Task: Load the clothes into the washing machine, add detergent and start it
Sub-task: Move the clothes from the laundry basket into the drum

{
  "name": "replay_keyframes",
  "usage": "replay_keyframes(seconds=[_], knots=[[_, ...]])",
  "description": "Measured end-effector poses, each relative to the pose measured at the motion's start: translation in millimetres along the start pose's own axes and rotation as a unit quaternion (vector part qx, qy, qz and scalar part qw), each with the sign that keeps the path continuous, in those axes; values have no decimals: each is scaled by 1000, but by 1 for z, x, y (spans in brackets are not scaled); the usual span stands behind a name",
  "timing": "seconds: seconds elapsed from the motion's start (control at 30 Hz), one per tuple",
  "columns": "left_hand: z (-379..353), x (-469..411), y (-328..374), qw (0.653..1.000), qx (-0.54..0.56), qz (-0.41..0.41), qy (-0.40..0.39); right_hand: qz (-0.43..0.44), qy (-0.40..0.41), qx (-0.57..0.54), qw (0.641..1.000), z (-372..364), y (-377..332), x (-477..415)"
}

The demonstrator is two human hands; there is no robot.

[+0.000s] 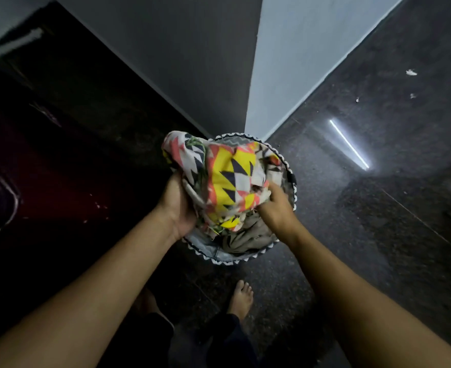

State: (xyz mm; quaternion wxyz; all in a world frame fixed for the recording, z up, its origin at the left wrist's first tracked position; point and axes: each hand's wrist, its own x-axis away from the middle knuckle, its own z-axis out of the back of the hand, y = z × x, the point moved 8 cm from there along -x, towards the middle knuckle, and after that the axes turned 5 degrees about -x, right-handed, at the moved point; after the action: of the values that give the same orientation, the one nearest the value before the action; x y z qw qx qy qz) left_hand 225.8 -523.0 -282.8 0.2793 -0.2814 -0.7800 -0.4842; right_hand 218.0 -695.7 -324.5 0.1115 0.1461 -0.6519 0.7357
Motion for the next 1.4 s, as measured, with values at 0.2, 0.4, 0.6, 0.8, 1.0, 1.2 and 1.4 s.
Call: replay_keyframes(seconds=[0.2, 0.4, 0.6, 0.8, 1.0, 1.2, 1.4], knots=[[53, -3, 27, 949, -259, -92, 155, -69, 152, -252, 953, 27, -25, 8], [20, 15, 11, 894, -417, -162, -26, 8, 176, -216, 960, 36, -74, 24], [23, 6, -31, 929, -362, -47, 61, 59, -82, -154, 983, -41, -114, 43], [19, 9, 2, 977, -184, -103, 42, 127, -19, 142, 981, -1, -83, 50], [-7, 30, 41, 990, -58, -127, -13, 40, -38, 158, 986, 6, -37, 31], [-8, 28, 41, 994, -49, -91, -33, -19, 42, -157, 986, 8, -54, 29], [-13, 64, 39, 994, -108, 3, -10, -31, -13, -234, 972, 15, -96, 49]])
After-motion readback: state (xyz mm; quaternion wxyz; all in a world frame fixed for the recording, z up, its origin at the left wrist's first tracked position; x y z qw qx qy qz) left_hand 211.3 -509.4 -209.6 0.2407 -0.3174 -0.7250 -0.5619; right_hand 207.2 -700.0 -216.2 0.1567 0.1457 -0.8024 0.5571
